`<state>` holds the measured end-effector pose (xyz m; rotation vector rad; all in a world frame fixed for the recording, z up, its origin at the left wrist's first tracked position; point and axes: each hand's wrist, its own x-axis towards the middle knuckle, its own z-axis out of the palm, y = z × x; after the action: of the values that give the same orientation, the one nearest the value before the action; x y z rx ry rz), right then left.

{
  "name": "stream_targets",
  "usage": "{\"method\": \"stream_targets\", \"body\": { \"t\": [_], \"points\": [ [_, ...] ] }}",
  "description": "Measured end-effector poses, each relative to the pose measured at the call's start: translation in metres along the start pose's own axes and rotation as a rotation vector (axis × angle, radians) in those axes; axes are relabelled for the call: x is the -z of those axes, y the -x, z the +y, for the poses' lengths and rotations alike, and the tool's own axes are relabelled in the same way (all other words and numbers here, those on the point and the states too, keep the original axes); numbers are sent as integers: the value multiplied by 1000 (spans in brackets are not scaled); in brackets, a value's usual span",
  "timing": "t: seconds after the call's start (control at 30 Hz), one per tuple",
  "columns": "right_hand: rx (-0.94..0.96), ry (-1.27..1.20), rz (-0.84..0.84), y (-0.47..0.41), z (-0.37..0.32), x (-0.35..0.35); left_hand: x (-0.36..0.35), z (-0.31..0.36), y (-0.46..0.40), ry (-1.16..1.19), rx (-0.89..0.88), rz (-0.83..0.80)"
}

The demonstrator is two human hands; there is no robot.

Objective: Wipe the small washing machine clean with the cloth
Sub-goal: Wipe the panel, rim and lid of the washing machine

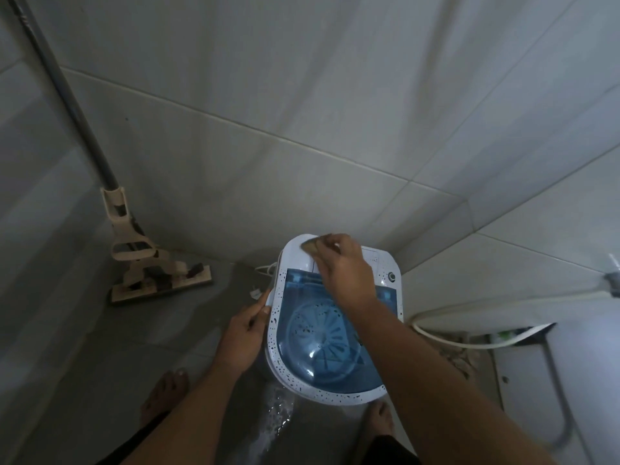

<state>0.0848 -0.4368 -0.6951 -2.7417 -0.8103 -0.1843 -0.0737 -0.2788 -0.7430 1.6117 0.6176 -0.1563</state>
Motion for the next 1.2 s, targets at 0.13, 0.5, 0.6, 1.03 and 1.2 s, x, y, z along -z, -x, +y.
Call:
{"method": "stream_targets", "body": {
  "t": [0.13, 0.5, 0.6, 1.03, 1.2],
  "points": [
    [134, -28, -111, 39, -4, -1, 0, 0, 1, 8, -1, 0],
    [-15, 16, -34, -13, 19, 12, 0, -6, -2, -7, -1, -17],
    [16, 98, -22, 8, 10, 8, -1, -6, -4, -2, 2, -18],
    [-143, 88, -147, -33, 5, 38, 0, -5, -3, -6, 6, -31],
    [-3, 86, -214, 9, -11, 26, 0, 3, 1, 22, -13, -18]
  ]
}}
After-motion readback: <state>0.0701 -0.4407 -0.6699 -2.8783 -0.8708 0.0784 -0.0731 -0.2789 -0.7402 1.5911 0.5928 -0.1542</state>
